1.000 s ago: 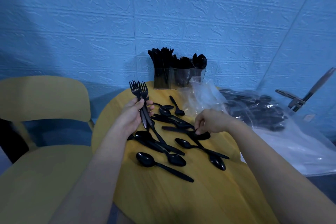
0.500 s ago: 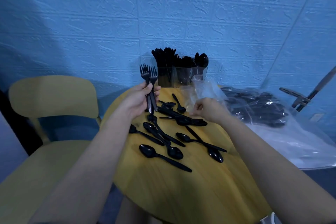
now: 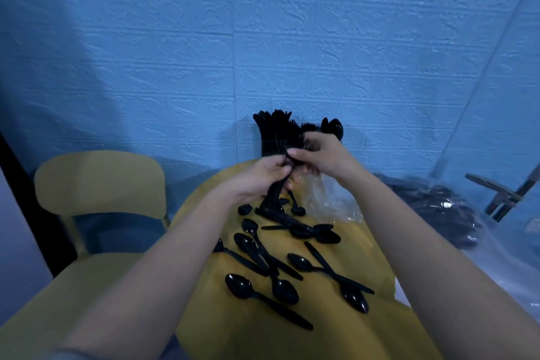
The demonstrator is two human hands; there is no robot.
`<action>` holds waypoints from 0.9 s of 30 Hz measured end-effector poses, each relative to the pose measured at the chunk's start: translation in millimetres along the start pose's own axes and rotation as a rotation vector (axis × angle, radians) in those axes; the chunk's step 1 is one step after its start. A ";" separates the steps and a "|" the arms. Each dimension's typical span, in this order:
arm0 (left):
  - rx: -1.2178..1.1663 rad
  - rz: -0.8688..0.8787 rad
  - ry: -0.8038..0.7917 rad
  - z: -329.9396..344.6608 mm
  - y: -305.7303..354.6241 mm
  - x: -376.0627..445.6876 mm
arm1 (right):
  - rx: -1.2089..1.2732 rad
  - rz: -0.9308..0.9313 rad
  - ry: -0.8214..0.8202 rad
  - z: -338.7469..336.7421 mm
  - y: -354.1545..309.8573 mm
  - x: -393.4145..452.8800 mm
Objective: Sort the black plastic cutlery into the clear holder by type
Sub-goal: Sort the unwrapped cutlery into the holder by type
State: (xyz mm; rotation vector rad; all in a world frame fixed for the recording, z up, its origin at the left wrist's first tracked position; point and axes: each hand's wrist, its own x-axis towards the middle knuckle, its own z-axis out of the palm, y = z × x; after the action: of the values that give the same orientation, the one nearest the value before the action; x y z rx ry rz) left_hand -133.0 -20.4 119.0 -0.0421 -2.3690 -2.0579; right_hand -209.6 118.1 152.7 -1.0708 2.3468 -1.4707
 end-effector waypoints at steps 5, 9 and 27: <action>0.153 -0.057 -0.084 21.9 -12.4 27.6 | 0.027 0.104 0.014 -16.6 39.8 5.4; 0.127 -0.037 -0.027 26.8 -20.1 58.8 | 0.064 0.131 0.107 -39.7 58.9 18.1; 1.291 0.117 0.403 -15.5 -61.7 161.9 | 0.014 0.086 0.603 -74.8 82.0 133.4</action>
State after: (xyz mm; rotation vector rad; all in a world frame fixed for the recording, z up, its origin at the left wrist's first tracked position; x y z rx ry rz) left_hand -296.4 -41.4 63.4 0.2030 -2.7555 -0.1756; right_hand -382.7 105.7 150.4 -0.5554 2.7023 -1.9856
